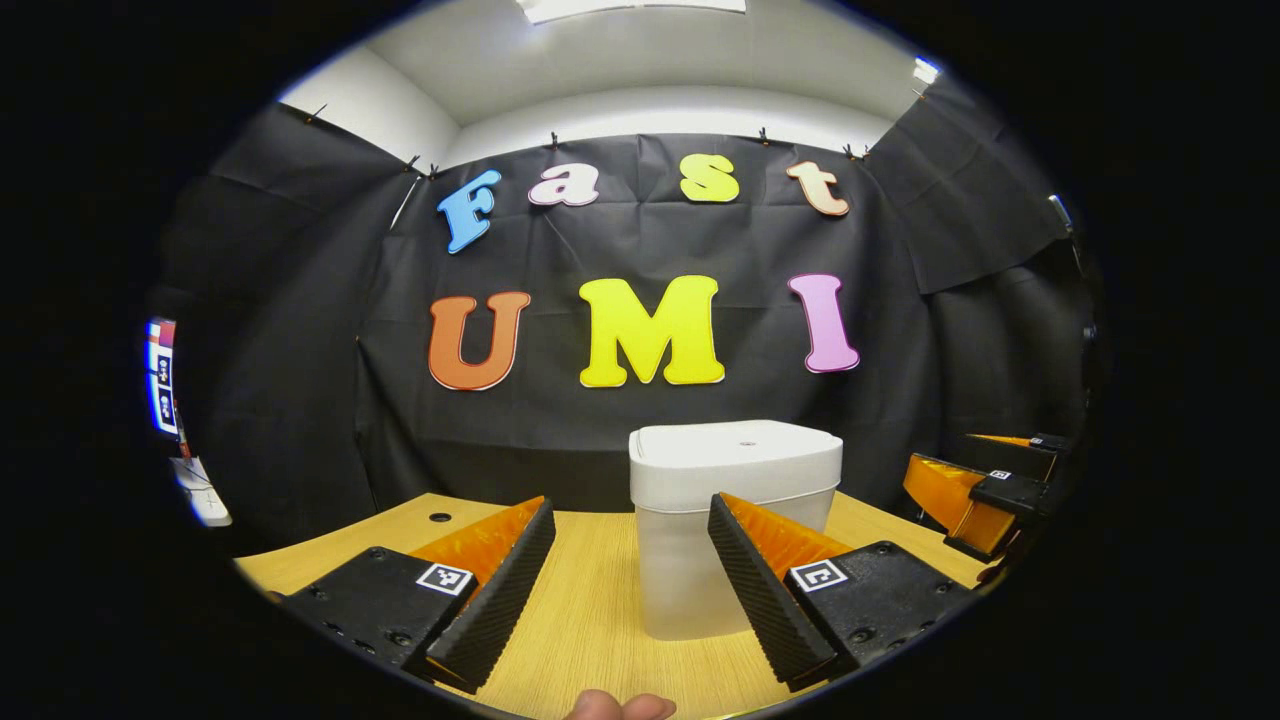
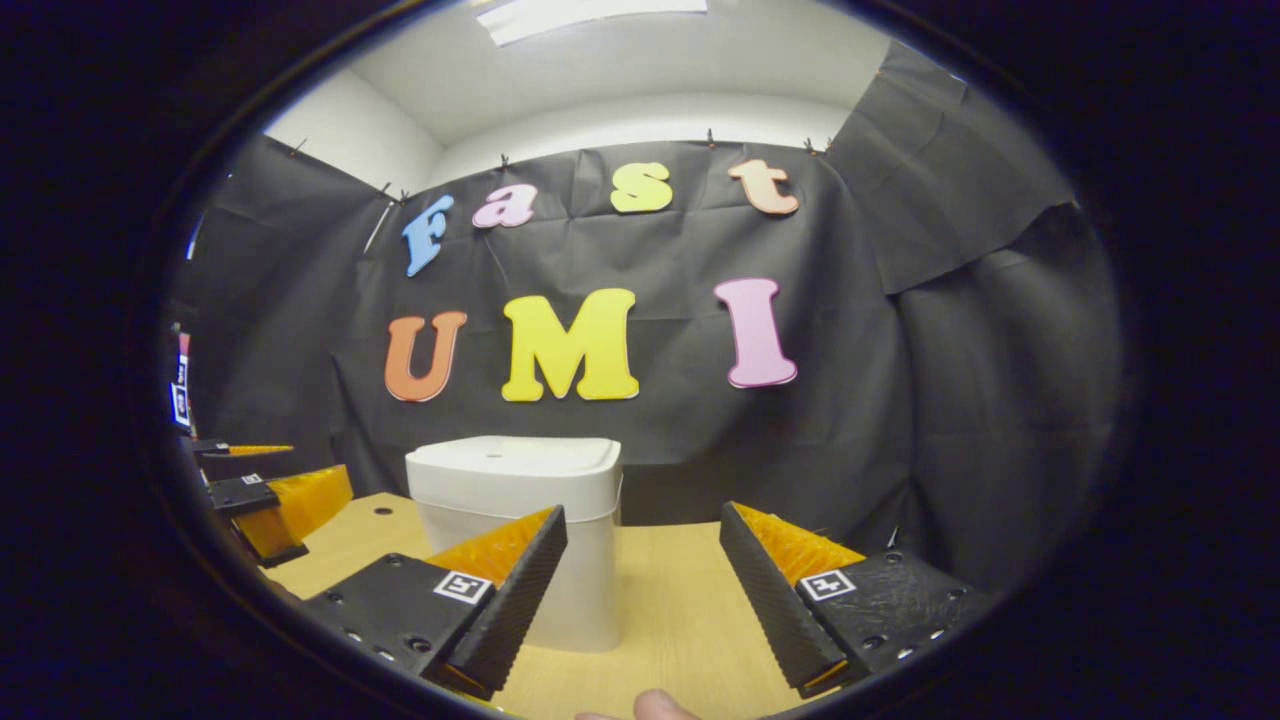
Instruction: Press the lid of the desktop garbage bin to open it, pick up the crumpled paper on the desktop and throw it into the bin, then pick up the pop can on the desktop and drop it into the bin, and finally close the garbage bin lid.
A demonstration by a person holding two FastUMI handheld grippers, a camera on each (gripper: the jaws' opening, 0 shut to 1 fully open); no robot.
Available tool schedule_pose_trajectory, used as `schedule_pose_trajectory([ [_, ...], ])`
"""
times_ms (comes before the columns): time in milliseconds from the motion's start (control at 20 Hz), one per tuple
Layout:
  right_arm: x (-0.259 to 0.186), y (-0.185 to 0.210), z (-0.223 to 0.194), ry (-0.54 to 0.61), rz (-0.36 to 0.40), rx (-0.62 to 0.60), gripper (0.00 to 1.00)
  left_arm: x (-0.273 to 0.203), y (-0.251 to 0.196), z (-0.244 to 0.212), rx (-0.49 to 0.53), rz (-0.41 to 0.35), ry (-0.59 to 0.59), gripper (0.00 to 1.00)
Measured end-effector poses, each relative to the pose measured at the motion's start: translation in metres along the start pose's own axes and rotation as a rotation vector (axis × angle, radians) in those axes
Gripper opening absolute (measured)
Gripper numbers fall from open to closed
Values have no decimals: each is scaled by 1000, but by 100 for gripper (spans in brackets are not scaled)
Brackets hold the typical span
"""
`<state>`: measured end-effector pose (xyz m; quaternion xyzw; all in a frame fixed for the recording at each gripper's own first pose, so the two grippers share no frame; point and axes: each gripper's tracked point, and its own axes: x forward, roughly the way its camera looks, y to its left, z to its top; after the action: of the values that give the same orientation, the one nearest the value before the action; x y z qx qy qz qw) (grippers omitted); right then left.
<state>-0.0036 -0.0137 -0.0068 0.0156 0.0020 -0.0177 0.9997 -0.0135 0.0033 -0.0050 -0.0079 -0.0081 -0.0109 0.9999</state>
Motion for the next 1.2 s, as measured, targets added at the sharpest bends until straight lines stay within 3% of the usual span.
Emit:
schedule_pose_trajectory([
  [1200, -6, 15, -3, -10, 18, -21, 93, 0, 17, -2, 6, 55, -1, 99],
])
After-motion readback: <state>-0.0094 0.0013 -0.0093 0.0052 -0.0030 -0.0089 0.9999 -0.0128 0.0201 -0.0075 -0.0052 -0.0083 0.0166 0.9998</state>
